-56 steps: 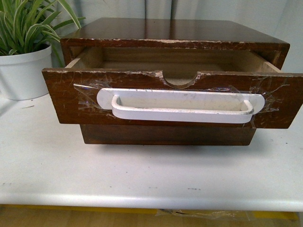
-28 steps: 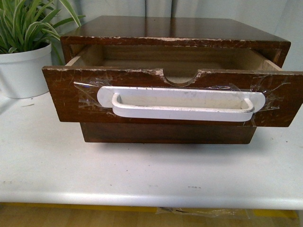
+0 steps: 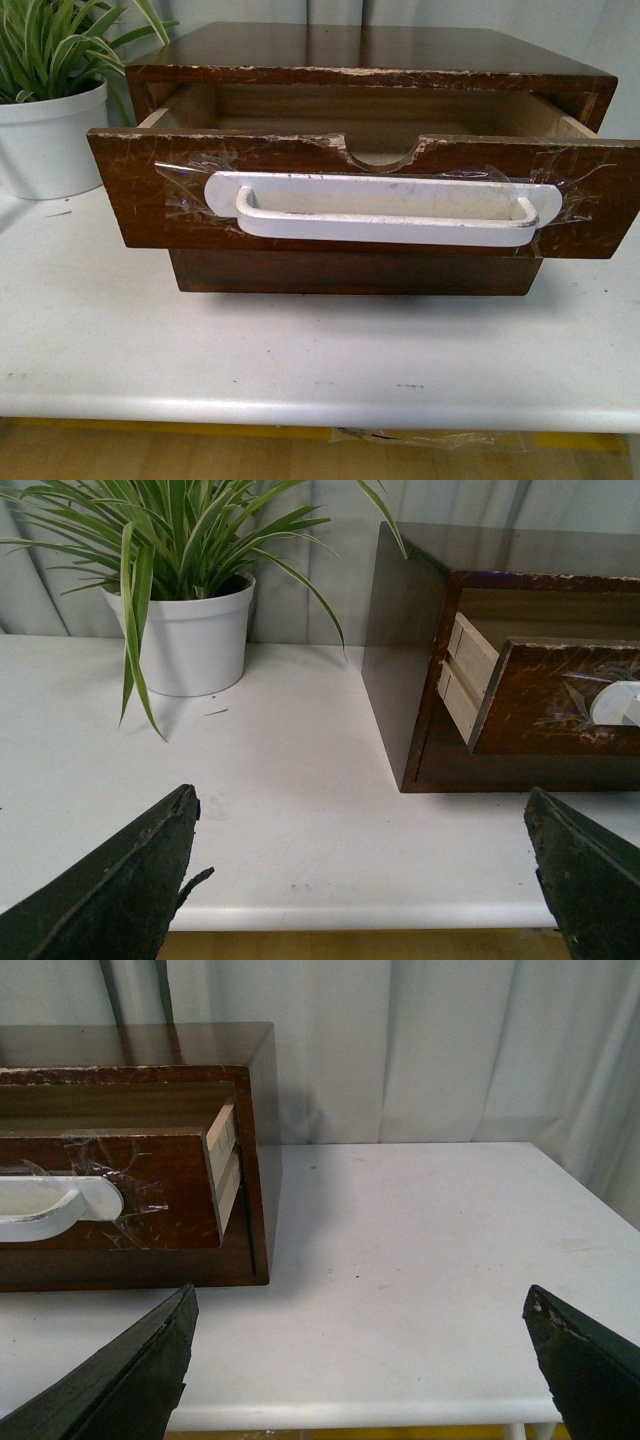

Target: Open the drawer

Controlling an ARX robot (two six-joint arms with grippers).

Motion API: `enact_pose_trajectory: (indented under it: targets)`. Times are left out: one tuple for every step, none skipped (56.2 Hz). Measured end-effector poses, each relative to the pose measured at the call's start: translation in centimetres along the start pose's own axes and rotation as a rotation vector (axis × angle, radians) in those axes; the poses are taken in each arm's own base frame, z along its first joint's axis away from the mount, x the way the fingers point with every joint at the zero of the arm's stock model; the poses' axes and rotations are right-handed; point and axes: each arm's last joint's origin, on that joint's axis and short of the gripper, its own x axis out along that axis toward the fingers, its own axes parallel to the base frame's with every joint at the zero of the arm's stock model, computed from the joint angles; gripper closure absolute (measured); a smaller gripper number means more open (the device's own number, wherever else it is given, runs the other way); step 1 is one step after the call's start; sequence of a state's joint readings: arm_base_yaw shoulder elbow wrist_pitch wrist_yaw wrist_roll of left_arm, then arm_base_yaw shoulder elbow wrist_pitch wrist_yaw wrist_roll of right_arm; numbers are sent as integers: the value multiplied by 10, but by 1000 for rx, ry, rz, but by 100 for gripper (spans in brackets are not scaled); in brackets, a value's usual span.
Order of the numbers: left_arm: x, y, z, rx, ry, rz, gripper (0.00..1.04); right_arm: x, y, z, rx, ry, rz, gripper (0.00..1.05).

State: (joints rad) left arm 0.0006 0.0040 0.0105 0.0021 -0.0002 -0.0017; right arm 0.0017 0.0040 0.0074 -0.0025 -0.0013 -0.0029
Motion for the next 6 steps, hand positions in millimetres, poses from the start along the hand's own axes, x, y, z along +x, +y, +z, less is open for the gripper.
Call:
enact_pose_trajectory:
  targets:
    - [0,0,0,0,0,0,6,0,0,0,0,0,0,9]
    - [0,0,0,0,0,0,6,0,0,0,0,0,0,9]
    - [0,0,0,0,0,0,6,0,0,0,0,0,0,9]
    - [0,0,0,0,0,0,6,0,0,0,0,0,0,9]
    - [0,0,0,0,0,0,6,0,0,0,0,0,0,9]
    - [0,0,0,0,0,0,6,0,0,0,0,0,0,9]
